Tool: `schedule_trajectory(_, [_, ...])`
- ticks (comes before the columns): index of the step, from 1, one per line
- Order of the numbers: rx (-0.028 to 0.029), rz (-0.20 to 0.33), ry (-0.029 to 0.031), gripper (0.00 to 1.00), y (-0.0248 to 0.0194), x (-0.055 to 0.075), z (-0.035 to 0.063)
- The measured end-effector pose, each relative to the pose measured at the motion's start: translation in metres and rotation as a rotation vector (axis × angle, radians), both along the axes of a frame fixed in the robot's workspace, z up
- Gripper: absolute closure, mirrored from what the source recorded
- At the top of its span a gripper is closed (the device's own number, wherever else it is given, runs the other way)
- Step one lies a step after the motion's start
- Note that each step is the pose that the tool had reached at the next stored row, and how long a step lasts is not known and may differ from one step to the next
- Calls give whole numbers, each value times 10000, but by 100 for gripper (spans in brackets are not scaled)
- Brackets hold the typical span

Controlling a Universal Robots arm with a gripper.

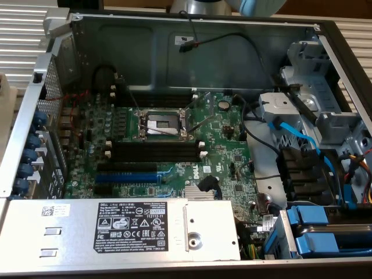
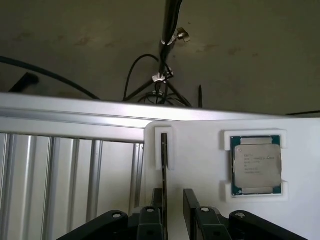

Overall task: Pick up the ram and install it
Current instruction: 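Pick up the ram and move it above insertion slot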

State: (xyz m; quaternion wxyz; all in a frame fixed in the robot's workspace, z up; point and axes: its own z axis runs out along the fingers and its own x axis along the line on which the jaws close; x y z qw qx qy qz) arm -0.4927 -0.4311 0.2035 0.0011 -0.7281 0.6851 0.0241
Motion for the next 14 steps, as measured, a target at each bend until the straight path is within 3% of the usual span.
schedule_trajectory(14, [10, -1, 41, 69, -5, 10, -16])
